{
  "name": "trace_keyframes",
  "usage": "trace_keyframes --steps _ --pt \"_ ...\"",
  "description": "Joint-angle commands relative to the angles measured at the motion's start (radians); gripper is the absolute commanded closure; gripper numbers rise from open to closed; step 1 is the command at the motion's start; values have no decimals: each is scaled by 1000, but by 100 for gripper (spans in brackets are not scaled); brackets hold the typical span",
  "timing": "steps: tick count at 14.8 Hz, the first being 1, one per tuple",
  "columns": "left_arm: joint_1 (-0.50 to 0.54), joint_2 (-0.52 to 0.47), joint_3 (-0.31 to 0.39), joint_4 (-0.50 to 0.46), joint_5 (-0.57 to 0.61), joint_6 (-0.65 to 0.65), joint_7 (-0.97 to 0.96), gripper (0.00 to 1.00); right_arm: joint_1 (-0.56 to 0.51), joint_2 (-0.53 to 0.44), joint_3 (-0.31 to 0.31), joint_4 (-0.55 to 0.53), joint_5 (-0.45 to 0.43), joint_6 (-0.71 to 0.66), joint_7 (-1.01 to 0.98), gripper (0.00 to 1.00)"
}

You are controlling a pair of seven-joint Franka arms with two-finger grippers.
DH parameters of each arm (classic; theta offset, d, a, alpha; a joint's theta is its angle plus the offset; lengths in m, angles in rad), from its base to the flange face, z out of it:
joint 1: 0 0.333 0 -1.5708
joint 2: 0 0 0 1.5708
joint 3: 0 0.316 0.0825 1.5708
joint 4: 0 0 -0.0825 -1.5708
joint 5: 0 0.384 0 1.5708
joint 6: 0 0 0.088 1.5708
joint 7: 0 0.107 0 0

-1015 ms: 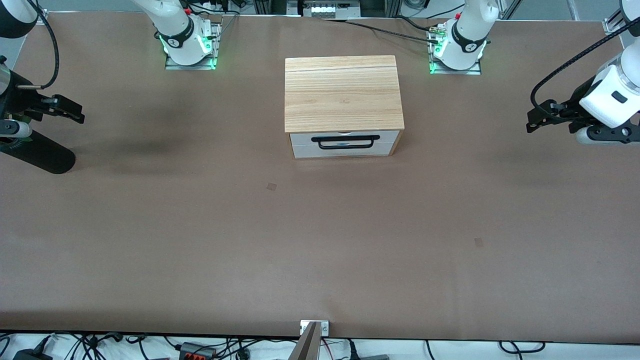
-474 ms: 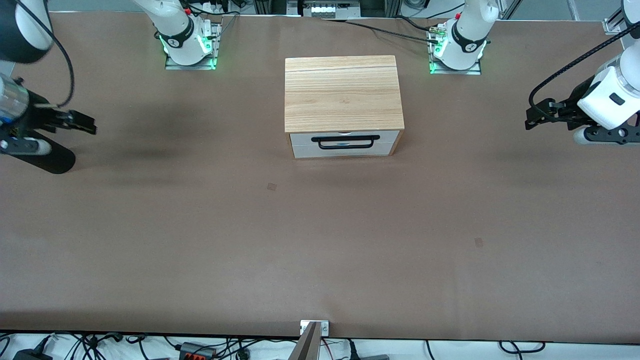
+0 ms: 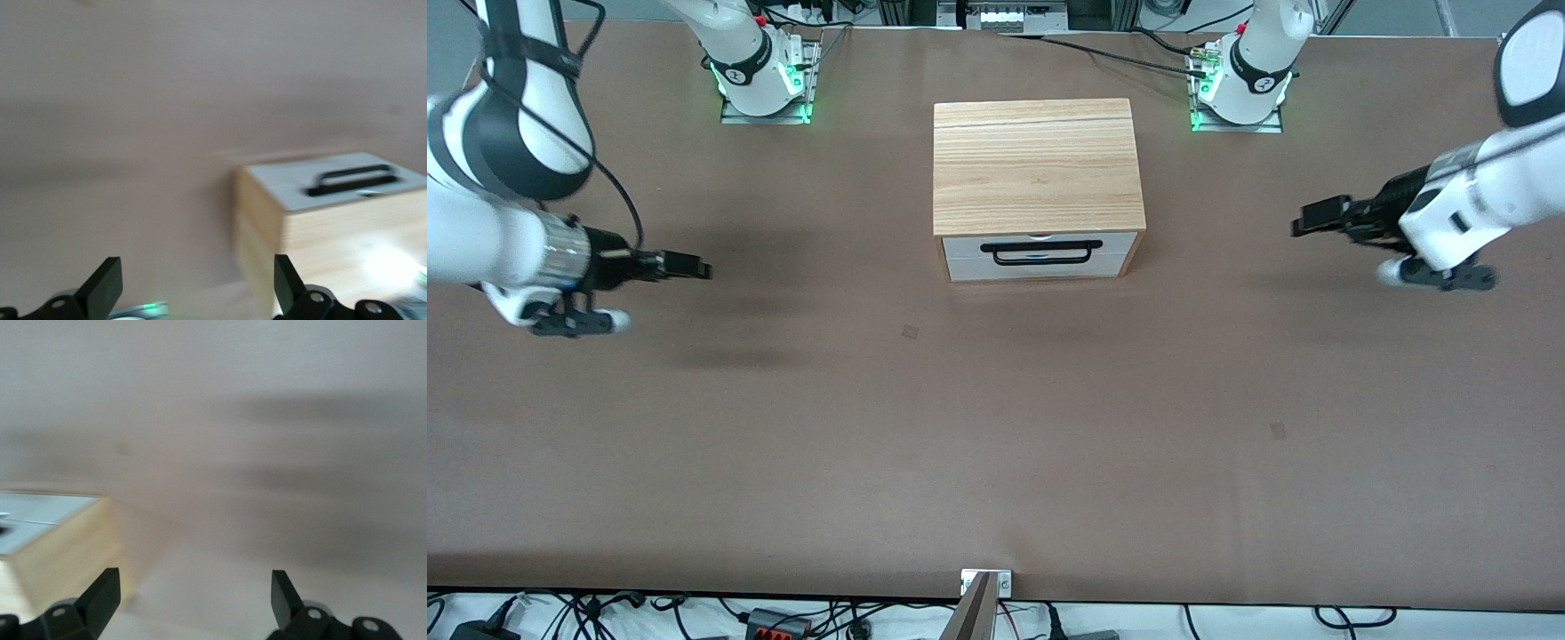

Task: Pull top drawer with both arms simultaneously
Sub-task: 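Move the right gripper and the left gripper toward the drawer handle, then close the right gripper and the left gripper on the black handle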

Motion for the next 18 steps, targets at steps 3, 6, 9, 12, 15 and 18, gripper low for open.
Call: trace_keyframes --steps 3,6,9,12,15,18 --pt "11 33 0 -138 -456 96 165 0 75 157 11 28 390 100 -112 0" --pt "-1 73 -2 -336 -788 193 565 0 165 168 12 -47 646 269 -269 0" --pt "0 145 -34 -424 -992 204 803 0 248 157 12 -140 822 345 -439 0" --pt "0 233 -81 -444 -1090 204 926 0 323 157 17 -194 982 386 -524 0" --pt "3 341 -141 -450 -1205 198 1112 0 435 151 19 -271 1142 460 -726 0" --pt "2 378 -147 -450 -1209 195 1118 6 501 167 19 -315 1283 460 -863 0"
